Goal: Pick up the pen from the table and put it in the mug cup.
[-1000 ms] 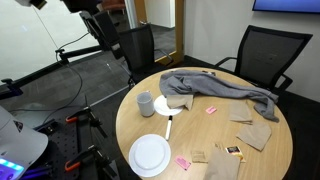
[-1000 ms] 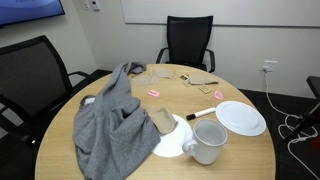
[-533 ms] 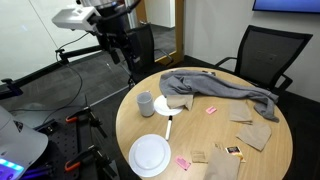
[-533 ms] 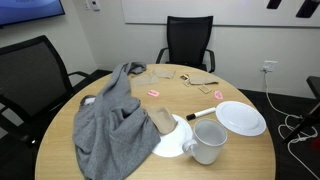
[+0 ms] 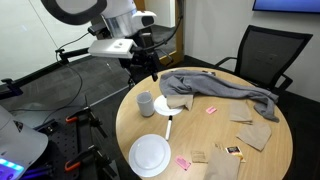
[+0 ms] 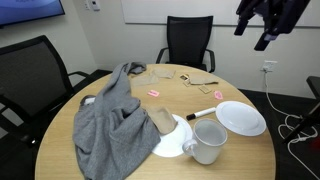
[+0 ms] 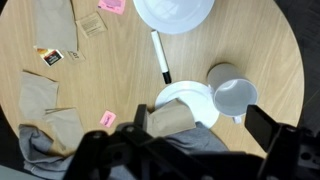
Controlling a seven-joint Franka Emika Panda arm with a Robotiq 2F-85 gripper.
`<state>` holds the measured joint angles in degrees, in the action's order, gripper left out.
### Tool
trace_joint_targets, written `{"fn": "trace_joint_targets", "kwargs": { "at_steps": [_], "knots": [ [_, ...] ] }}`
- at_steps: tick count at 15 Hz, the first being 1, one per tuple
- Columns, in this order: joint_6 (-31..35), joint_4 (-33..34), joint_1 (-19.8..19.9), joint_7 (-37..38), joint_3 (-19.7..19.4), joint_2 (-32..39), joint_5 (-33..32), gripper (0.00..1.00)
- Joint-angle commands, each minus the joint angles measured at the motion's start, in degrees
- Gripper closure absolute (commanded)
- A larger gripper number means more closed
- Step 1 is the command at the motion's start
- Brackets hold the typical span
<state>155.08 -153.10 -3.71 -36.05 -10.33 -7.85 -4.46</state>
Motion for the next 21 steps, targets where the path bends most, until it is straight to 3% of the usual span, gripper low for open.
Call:
{"fn": "trace_joint_targets", "kwargs": {
  "at_steps": [1,5,8,9,17,21],
  "knots": [
    [9.2,0.5,1.5,-2.5,0.7,6.1,3.7,0.00],
    [14.2,1.0,4.1,-3.6,2.5,12.7,4.9,0.00],
    [15.2,2.4,6.8,-1.2,3.9,18.0,1.0,0.00],
    [13.2,0.7,7.2,-0.4,5.0,14.3,1.2,0.00],
    [14.1,3.2,9.3,-2.0,6.7,18.8,0.6,0.00],
    [14.6,6.2,8.9,-0.8,5.2,23.9,-7.5,0.00]
  ]
}}
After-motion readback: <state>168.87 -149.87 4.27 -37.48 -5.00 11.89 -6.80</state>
